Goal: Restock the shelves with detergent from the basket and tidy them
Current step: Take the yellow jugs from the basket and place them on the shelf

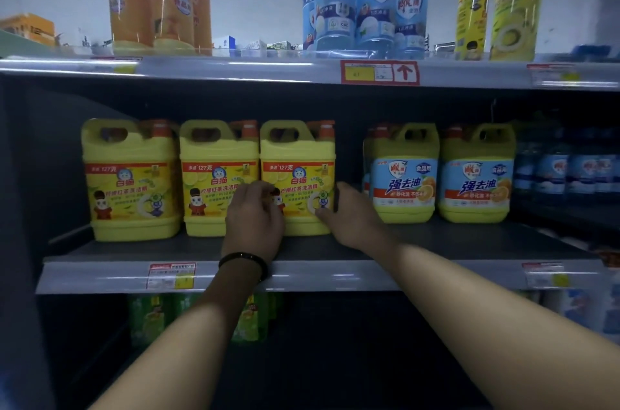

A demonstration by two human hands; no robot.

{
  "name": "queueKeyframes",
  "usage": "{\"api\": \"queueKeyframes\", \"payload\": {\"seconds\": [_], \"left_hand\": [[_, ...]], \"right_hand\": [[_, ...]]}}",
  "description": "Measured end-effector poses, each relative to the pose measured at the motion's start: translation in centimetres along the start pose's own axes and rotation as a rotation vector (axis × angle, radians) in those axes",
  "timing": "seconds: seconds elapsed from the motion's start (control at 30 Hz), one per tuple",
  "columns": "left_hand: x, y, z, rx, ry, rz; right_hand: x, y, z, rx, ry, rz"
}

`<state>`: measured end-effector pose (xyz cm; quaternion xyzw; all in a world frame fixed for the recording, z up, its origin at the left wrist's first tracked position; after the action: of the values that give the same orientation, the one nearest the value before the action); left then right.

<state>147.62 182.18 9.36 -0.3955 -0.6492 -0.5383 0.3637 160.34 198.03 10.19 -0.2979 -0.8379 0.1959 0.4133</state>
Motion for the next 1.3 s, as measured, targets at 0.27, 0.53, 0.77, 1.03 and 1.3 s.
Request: {"api": "queueKeyframes", "payload": {"seconds": [0.27,0.53,0.77,1.03,1.3], "left_hand": [[-4.7,5.7,-4.1,-0.063,-0.011,0.299],[-18.7,6.0,-8.5,-0.114,-0.186,0.203],[-36.0,2.9,-8.7,-0.102,-0.585,-0.131],[-54.1,1.9,-7.2,-0.042,-1.023,-0.442],[-61.0,1.0,-7.0,-0.091,-1.234,-0.549]], "right_hand": [[-7.5,-2.1,-5.4,0.092,0.004,-0.093],[-18.8,0.7,-7.8,0.093,-0.019,-0.237],[-31.9,11.0,-3.5,0.13,-0.19,0.07],[-50.1,27.2,4.7,-0.001,-0.492,0.623],[-61.6,35.0,9.8,-0.014,-0.536,0.992]]}}
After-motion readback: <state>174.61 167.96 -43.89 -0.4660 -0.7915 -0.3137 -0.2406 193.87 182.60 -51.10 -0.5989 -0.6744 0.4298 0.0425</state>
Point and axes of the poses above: each hand's wrist, its own x-axis towards the middle knuckle, its own z-axis out of the palm, y = z × x, the point moved 6 cm from there along x, towards the middle knuckle, and after that the axes turned 7 degrees about y, right-handed, at the moved point
